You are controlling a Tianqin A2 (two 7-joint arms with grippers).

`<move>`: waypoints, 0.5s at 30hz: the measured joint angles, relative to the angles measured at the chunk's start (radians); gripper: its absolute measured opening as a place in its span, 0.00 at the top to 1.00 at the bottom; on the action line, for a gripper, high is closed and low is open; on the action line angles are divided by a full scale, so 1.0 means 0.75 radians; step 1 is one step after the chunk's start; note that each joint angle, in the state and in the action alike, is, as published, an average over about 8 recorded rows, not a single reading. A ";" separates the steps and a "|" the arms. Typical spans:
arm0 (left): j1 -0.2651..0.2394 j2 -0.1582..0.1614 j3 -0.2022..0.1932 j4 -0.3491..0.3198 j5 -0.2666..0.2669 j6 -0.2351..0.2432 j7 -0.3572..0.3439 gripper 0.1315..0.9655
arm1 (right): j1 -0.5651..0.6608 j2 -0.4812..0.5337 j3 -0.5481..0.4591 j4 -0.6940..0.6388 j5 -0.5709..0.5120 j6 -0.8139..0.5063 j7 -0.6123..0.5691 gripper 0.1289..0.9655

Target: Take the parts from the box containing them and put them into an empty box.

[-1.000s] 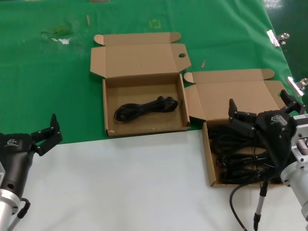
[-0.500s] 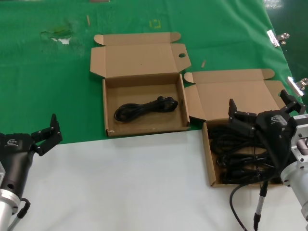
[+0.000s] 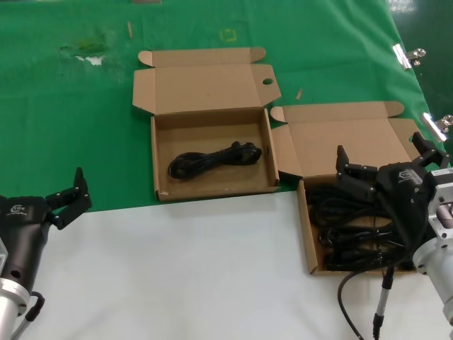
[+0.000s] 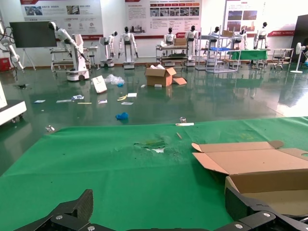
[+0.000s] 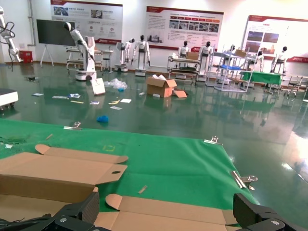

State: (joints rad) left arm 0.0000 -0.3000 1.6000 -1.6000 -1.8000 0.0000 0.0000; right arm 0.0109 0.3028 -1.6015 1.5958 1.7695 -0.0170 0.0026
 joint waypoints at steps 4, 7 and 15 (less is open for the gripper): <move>0.000 0.000 0.000 0.000 0.000 0.000 0.000 0.00 | 0.000 0.000 0.000 0.000 0.000 0.000 0.000 0.00; 0.000 0.000 0.000 0.000 0.000 0.000 0.000 0.00 | 0.000 0.000 0.000 0.000 0.000 0.000 0.000 0.00; 0.000 0.000 0.000 0.000 0.000 0.000 0.000 0.00 | 0.000 0.000 0.000 0.000 0.000 0.000 0.000 0.00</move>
State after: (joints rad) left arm 0.0000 -0.3000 1.6000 -1.6000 -1.8000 0.0000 0.0000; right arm 0.0109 0.3028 -1.6015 1.5958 1.7695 -0.0170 0.0026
